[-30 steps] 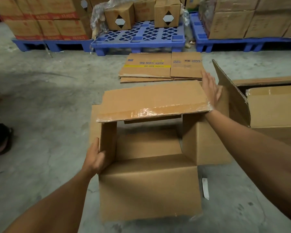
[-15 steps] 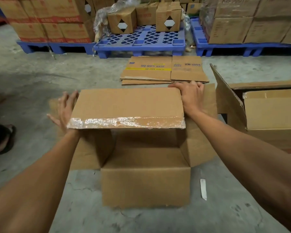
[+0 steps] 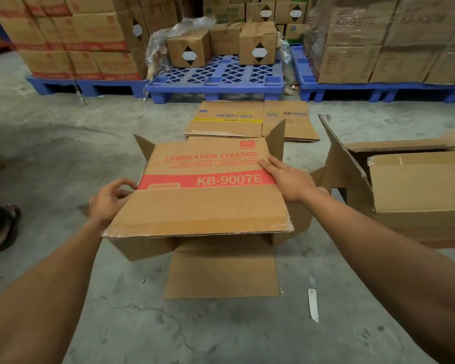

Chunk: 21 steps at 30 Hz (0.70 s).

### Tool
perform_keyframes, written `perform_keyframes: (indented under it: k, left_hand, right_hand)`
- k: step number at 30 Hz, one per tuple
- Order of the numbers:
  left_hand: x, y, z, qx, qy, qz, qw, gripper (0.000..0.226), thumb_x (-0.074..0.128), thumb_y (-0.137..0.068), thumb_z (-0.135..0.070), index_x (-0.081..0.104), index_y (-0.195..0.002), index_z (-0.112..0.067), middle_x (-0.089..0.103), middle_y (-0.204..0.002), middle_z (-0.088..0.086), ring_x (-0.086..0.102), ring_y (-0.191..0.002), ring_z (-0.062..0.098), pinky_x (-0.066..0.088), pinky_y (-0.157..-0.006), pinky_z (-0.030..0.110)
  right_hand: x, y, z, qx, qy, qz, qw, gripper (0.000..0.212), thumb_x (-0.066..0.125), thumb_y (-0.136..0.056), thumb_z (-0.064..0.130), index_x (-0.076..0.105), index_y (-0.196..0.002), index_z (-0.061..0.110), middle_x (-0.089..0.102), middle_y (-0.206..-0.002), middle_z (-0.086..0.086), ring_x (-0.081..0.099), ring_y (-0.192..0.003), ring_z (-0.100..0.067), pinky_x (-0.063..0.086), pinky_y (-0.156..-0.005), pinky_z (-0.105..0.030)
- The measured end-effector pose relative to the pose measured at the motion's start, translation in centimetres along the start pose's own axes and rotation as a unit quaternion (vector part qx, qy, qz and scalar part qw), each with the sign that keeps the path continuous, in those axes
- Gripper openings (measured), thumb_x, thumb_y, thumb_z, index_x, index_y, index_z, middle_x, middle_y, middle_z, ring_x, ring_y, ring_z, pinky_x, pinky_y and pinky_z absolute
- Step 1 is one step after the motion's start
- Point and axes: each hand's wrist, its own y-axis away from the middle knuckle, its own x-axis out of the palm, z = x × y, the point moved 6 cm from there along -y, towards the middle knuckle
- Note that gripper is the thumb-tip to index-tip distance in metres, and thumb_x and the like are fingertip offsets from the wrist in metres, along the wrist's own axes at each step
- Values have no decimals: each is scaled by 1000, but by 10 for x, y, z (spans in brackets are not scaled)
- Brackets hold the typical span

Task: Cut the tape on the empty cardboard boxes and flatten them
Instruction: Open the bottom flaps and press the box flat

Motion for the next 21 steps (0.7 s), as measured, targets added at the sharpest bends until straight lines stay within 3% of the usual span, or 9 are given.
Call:
perform_keyframes:
  k: [1,3,8,10,12,14,17,19,21]
  left_hand:
    - [-2,-2,-1,-26,30,19,999,8,69,-87,-25,64,-92,-26,74,-95,15,65,-78,26,55,-64,31]
    - [-4,-8,-4,-105,29,68,992,22,54,-93,3,63,-95,-17,70,-96,22,59,-68,27,50,-46,24]
    - [0,-30,-17,-170,-14,79,982,14,48,-97,-7,61,-102,-4,60,-111,20,55,-86,28,45,-71,37]
    - [12,-39,-24,-159,-13,55,986,32,41,-100,-19,59,-114,4,58,-121,21,56,-102,36,44,-82,40]
    - [29,-41,-36,-134,-39,64,988,52,40,-101,-38,53,-128,4,55,-129,20,53,-119,38,42,-93,37]
    - [47,-45,-32,-139,-93,74,983,78,43,-91,-59,38,-144,-2,46,-144,19,45,-130,38,38,-108,43]
    - [64,-45,-37,-114,-197,32,973,76,29,-95,-62,11,-155,-20,13,-162,15,22,-144,39,25,-113,57]
    - [68,-42,-49,-83,-248,9,965,64,24,-97,-57,10,-154,-30,4,-164,8,19,-144,40,24,-107,64]
    - [64,-47,-47,-96,-274,-11,957,63,23,-94,-59,14,-152,-35,12,-162,12,23,-140,43,24,-104,66]
  right_hand:
    - [-2,-3,2,-7,-9,50,999,82,54,-97,43,-3,-156,38,-6,-166,4,39,-140,-31,41,-107,-44]
    - [-6,-5,8,-12,-22,139,990,91,58,-96,36,-11,-156,31,-17,-164,1,22,-148,-30,29,-116,-41]
    - [-13,-4,14,48,-118,245,961,92,51,-97,7,-16,-155,31,-25,-161,8,11,-150,-32,48,-100,-40]
    - [-21,-1,17,87,-200,241,946,80,44,-97,1,-1,-158,26,2,-164,2,33,-141,-34,58,-84,-41]
    - [-29,-8,17,124,-283,190,932,53,33,-99,5,29,-151,15,44,-145,-14,60,-115,-37,61,-70,-47]
    - [-32,-16,20,152,-275,104,944,40,30,-101,18,45,-135,5,55,-129,-19,66,-102,-41,60,-70,-54]
    - [-8,-22,29,136,-139,44,980,60,25,-101,44,22,-152,13,17,-162,-12,37,-138,-39,37,-108,-57]
    - [10,-21,41,119,-133,18,984,66,20,-102,48,4,-158,17,-7,-165,-6,10,-150,-34,15,-119,-56]
    - [17,-22,57,103,-126,-3,987,68,17,-103,48,-1,-158,12,-11,-164,-10,-3,-151,-33,2,-122,-53]
